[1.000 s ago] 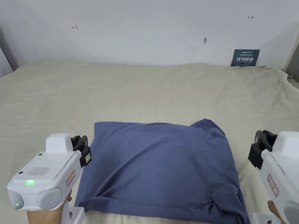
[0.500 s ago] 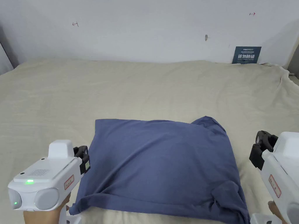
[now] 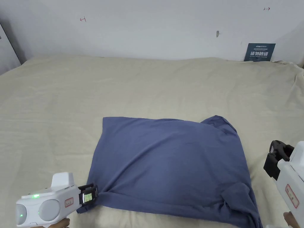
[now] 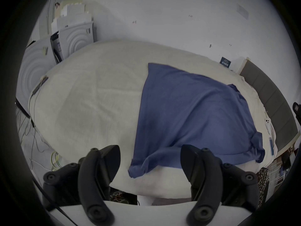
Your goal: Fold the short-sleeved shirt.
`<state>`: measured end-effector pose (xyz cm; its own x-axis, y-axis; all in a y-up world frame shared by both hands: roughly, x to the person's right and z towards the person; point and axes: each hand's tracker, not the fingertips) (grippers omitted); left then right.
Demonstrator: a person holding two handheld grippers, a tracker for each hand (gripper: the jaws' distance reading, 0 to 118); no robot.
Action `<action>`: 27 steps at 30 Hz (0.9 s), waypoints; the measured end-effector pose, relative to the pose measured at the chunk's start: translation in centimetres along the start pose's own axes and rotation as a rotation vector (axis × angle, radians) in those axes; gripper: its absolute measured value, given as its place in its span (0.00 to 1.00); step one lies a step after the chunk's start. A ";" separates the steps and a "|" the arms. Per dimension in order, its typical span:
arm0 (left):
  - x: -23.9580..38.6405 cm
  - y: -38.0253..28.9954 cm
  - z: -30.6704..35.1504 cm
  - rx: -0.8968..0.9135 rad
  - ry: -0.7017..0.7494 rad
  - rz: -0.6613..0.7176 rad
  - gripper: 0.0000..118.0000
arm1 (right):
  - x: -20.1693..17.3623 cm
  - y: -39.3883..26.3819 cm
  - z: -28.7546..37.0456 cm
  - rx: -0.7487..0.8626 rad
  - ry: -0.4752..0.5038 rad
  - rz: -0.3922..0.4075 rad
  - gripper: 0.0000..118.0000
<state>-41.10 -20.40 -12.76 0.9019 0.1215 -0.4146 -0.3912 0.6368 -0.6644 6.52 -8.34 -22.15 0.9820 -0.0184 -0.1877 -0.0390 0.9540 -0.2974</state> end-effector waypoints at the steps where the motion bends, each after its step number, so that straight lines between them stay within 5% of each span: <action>1: 0.0 -0.4 -0.3 -0.020 0.012 0.002 0.71 | 0.0 -0.1 0.0 -0.003 -0.001 0.000 0.00; 7: 0.0 -1.8 -2.6 -0.098 0.014 0.001 0.64 | 0.2 -0.3 -0.1 -0.026 -0.003 0.004 0.00; 11: 0.1 -2.4 -4.3 -0.125 -0.004 -0.040 0.18 | 0.7 -0.6 -0.3 -0.040 -0.008 0.007 0.00; 12: 0.2 -2.5 -4.6 -0.132 -0.005 -0.048 0.14 | 0.8 -0.7 -0.4 -0.047 -0.008 0.009 0.00; 20: 0.1 -1.9 -2.7 -0.066 -0.028 -0.052 0.07 | 2.4 -4.5 -2.2 -0.256 0.019 -0.013 0.03; 22: 0.0 -1.5 -2.1 -0.053 -0.040 -0.047 0.07 | 2.6 -6.5 -3.1 -0.349 0.024 -0.018 0.17; 25: 0.1 -1.1 -1.5 -0.034 -0.054 -0.043 0.07 | 2.8 -9.6 -4.3 -0.465 0.025 -0.017 0.66; 27: 0.1 -0.8 -1.3 -0.027 -0.057 -0.046 0.07 | 2.5 -11.3 -4.5 -0.512 0.010 -0.005 0.73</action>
<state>-40.92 -21.87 -13.05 0.9277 0.1361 -0.3476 -0.3532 0.6218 -0.6991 8.61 -20.52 -23.48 0.9808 -0.0277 -0.1930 -0.1220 0.6848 -0.7184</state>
